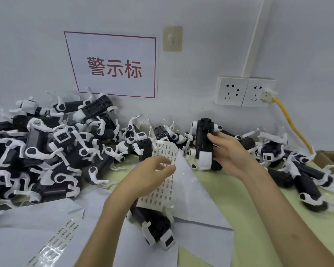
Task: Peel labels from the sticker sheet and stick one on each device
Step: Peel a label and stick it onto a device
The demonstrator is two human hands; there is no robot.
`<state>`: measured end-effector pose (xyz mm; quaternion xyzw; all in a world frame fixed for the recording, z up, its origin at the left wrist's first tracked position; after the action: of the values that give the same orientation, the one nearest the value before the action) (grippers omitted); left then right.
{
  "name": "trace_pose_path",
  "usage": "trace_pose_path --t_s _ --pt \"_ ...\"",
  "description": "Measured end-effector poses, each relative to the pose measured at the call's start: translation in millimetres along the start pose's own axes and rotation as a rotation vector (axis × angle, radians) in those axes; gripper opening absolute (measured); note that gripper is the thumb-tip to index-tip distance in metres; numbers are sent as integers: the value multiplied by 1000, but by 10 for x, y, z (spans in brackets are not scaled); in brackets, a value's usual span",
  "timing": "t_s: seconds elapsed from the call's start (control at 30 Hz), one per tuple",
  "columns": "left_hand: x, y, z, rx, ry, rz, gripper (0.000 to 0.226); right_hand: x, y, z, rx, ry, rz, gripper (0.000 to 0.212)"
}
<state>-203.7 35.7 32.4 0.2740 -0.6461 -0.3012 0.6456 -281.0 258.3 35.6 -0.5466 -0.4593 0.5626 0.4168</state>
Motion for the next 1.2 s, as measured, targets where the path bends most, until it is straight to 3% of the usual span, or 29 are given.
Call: trace_pose_path --t_s 0.07,0.17,0.3,0.4,0.47,0.57,0.67,0.77,0.9,0.97,1.07,1.2 --pt "8 95 -31 -37 53 -123 49 -84 -15 -142 16 -68 32 39" --pt "-99 237 -89 -27 6 -387 50 -226 8 -294 2 -136 86 44" --pt "-174 342 -113 -29 -33 -574 37 -243 62 -335 -41 -84 -27 45" --pt "-85 291 -92 -25 17 -580 33 -15 11 -260 8 153 -14 25" --pt "69 200 -59 -29 172 -504 29 303 -157 -226 169 425 -11 18" --pt "320 -5 -21 -1 413 -434 23 858 -443 -295 432 838 -361 30" --pt "445 -215 8 49 513 -458 25 1271 -527 -325 517 1004 -720 29" --pt "435 -348 48 83 494 -431 30 1536 -385 -246 331 947 -965 29" --pt "313 -419 95 124 403 -424 39 1614 -354 -197 200 836 -977 39" --pt "229 -438 112 147 342 -444 39 1580 -438 -230 239 886 -964 42" --pt "160 -471 129 152 331 -443 29 1408 -578 -348 429 958 -852 26" --pt "187 -463 135 89 375 -471 11 948 -627 -366 515 737 -627 12"
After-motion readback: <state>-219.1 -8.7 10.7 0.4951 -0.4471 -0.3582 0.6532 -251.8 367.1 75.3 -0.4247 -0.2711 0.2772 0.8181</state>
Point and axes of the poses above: each hand's wrist, its own z-axis towards the middle knuckle, its own x-axis out of the back of the hand, y = z × x, the point moved 5 cm from there along z, towards the middle knuckle, and after that the axes turned 8 degrees about y, right-handed, at the moved point
